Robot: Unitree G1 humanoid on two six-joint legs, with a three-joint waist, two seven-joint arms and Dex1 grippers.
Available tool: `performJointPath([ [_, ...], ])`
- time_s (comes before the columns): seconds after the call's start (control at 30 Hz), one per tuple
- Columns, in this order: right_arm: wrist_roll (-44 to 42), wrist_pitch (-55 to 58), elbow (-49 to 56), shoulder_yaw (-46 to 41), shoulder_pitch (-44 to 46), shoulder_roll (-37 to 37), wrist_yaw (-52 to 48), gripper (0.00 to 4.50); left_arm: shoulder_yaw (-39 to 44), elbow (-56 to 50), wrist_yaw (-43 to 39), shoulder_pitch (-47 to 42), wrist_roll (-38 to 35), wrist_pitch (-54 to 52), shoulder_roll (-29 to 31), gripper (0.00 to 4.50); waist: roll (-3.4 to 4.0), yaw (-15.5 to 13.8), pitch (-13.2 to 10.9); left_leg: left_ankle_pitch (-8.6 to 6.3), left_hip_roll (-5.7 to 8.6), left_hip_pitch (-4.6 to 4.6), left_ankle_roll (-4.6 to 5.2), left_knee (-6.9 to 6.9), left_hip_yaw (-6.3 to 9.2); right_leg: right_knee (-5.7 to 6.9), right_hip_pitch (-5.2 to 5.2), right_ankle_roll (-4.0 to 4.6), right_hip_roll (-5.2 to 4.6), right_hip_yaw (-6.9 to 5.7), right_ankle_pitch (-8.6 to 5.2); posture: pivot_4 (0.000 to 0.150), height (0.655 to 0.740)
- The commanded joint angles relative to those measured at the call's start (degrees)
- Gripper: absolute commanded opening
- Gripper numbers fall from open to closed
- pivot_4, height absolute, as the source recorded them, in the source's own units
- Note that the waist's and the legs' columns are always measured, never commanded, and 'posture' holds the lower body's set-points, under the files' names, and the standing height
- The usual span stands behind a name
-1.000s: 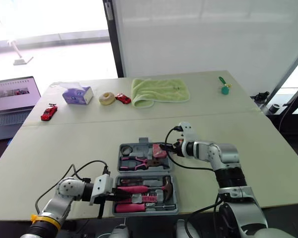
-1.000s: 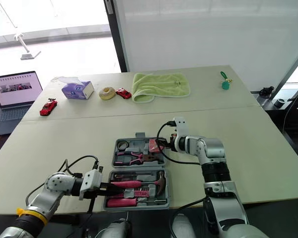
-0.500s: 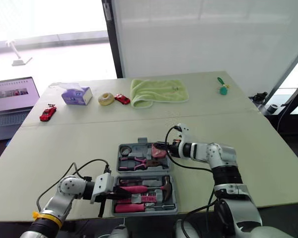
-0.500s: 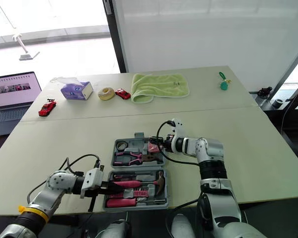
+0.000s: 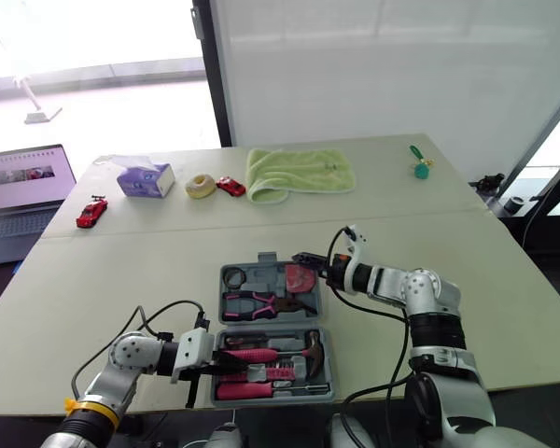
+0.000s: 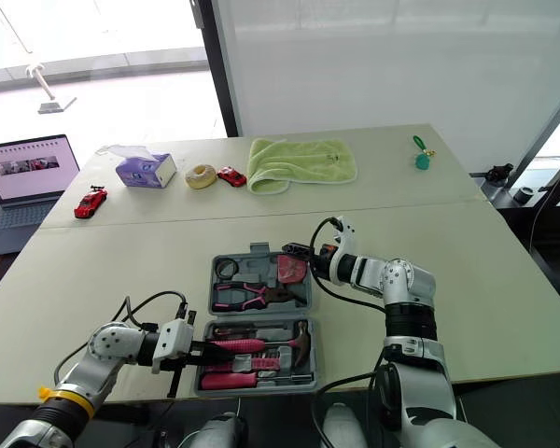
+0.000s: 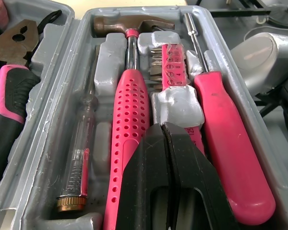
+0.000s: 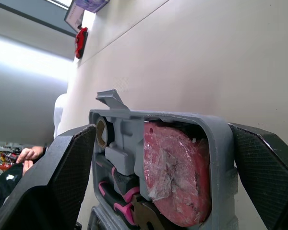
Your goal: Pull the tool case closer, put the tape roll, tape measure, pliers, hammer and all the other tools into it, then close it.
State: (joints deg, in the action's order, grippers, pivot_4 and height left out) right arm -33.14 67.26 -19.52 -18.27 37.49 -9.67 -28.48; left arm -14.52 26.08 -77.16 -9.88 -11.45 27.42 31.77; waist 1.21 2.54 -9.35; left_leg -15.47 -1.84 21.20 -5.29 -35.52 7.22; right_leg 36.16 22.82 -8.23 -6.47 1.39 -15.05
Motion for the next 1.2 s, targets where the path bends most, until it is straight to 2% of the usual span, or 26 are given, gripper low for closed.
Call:
performJointPath([
  [0.03,-3.77,1.45,3.79,-0.04,-0.35,0.44,-1.55,4.49,-1.25,1.33,1.64,0.98,3.58,-3.19,0.76,0.0,0.0,0.0,0.0,0.0,0.0,0.01,0.0,0.0,0.0,0.0,0.0,0.0,0.0,0.0,0.0,0.15,0.74],
  [0.57,-5.24,0.43,3.39,0.71,-0.41,-0.67,-2.69,4.49,3.67,-9.28,5.37,0.41,-0.89,-13.78,1.87,0.0,-0.03,0.0,-0.12,0.03,0.0,0.2,-0.04,0.12,0.01,0.0,0.27,0.0,0.0,0.0,0.0,0.15,0.74],
  [0.9,-5.23,-0.31,2.64,1.51,-0.16,-0.79,-3.4,4.49,8.54,-18.86,4.68,4.41,-7.55,-23.72,4.17,0.0,-0.13,0.77,-0.22,0.08,0.0,0.23,-0.11,0.35,0.01,-0.03,0.42,0.0,0.0,0.01,-0.01,0.15,0.74],
  [1.07,-5.66,0.02,3.29,2.06,-0.27,-0.94,-4.04,4.49,15.04,-26.12,1.76,10.8,-16.65,-33.23,9.87,0.0,-0.3,1.57,-0.58,0.08,-0.01,0.31,-0.11,0.5,0.01,-0.01,0.6,0.01,0.01,0.03,-0.07,0.15,0.74],
  [1.2,-7.95,2.47,7.48,1.68,-1.04,-1.25,-4.37,4.49,23.52,-27.9,-0.63,16.26,-24.94,-43.4,15.64,0.0,-0.52,1.6,-0.83,0.08,-0.02,0.32,-0.11,0.47,0.01,0.04,0.6,0.02,0.01,0.03,-0.07,0.15,0.74],
])
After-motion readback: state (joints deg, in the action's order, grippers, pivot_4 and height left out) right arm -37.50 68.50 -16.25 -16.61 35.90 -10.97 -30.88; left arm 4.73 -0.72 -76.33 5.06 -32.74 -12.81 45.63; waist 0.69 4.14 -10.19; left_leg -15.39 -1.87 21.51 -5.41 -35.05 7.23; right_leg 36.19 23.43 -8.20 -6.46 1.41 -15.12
